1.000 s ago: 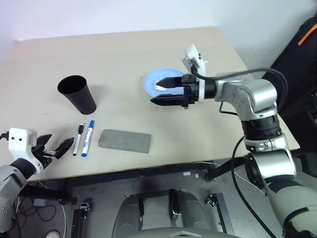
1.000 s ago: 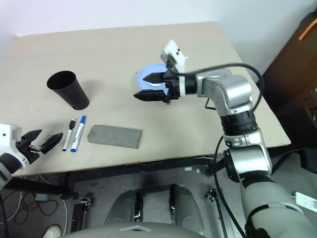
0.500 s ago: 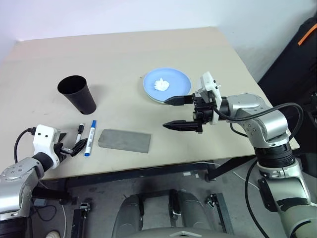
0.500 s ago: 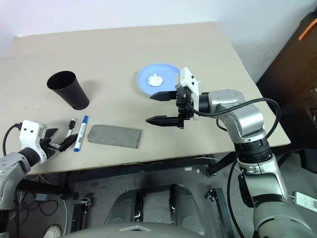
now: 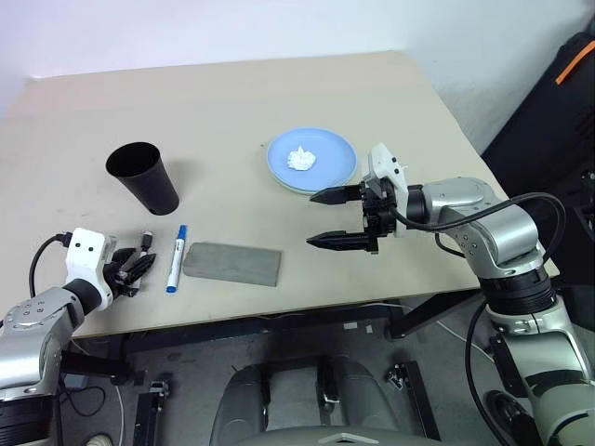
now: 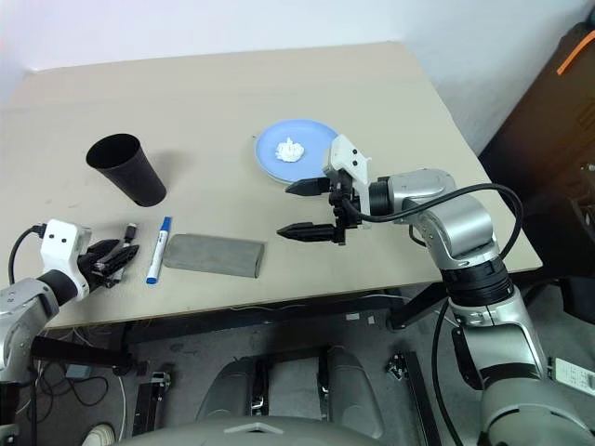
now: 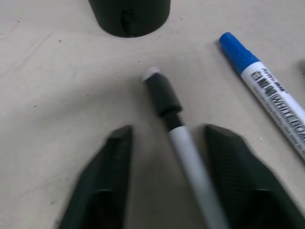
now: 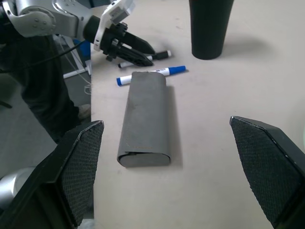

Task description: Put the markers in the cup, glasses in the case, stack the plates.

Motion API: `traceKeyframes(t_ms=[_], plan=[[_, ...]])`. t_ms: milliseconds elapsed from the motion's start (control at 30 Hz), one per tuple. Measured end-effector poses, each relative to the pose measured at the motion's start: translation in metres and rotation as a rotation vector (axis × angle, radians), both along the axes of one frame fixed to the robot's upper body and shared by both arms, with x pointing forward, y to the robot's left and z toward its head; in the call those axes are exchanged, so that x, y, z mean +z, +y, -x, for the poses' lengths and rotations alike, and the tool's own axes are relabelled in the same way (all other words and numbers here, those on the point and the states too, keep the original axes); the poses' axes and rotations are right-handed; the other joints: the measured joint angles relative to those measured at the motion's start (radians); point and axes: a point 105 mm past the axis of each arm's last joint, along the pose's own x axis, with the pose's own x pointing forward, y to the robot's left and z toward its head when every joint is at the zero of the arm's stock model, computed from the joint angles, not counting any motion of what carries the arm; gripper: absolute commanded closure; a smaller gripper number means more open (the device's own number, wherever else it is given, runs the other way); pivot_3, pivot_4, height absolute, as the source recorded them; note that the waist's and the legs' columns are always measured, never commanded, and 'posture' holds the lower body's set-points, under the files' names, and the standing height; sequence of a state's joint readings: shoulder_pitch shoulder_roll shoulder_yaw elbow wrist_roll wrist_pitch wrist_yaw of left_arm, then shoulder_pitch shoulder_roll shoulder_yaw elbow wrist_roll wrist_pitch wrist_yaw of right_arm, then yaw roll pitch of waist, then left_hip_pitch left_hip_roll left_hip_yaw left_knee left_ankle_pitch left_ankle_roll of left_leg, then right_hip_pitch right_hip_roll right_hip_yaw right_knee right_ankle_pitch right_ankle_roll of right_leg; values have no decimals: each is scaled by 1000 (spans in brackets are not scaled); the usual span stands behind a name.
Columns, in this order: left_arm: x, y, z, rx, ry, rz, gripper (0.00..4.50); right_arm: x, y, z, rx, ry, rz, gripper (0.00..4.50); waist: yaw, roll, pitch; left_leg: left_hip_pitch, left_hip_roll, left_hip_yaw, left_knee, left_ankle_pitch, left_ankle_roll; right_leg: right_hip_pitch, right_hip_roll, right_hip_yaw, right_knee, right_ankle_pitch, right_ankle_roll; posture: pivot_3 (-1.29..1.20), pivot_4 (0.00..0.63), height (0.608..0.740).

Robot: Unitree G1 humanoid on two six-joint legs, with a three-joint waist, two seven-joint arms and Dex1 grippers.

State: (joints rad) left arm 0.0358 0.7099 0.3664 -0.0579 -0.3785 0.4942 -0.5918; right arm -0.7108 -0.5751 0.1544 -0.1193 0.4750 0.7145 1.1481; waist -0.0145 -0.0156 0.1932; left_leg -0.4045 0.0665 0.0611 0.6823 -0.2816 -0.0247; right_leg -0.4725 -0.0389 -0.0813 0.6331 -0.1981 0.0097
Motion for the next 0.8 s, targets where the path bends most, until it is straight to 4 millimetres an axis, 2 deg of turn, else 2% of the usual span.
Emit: traceKeyframes(t_ms=[100,133,333,500,733,800], plan=[[-1,1,0,7,12,1,4289,-1,-1,-1,-8,5,1,0,0,0,0,0,1,-1,0,0,0,0,3,1,0,0,0,0,150,730],[0,2,0,12,16,-2,4483,-2,-1,-2,-10,6,2,0,0,0,0,1,1,-1,0,0,0,0,4,1,0,0,-1,0,150,730],[1,6,-2,41,19,-2,4479,-6,-2,-8,-44,9,24,0,0,0,0,1,1,-4,0,0,0,0,6,1,0,1,-3,0,150,730],[6,21,1,112,24,-7,4479,-11,-2,-13,-58,18,37,0,2,0,0,0,1,-6,0,0,0,-1,8,1,0,1,-3,0,150,730],[8,21,9,136,155,-17,4479,-8,1,-16,-53,-7,40,0,1,0,0,0,1,-4,0,0,0,0,7,3,-2,2,-3,0,150,730],[10,19,8,160,164,24,3740,-8,2,-17,-55,-7,39,0,1,0,0,0,1,-4,0,0,0,0,7,3,-2,2,-3,0,150,730]])
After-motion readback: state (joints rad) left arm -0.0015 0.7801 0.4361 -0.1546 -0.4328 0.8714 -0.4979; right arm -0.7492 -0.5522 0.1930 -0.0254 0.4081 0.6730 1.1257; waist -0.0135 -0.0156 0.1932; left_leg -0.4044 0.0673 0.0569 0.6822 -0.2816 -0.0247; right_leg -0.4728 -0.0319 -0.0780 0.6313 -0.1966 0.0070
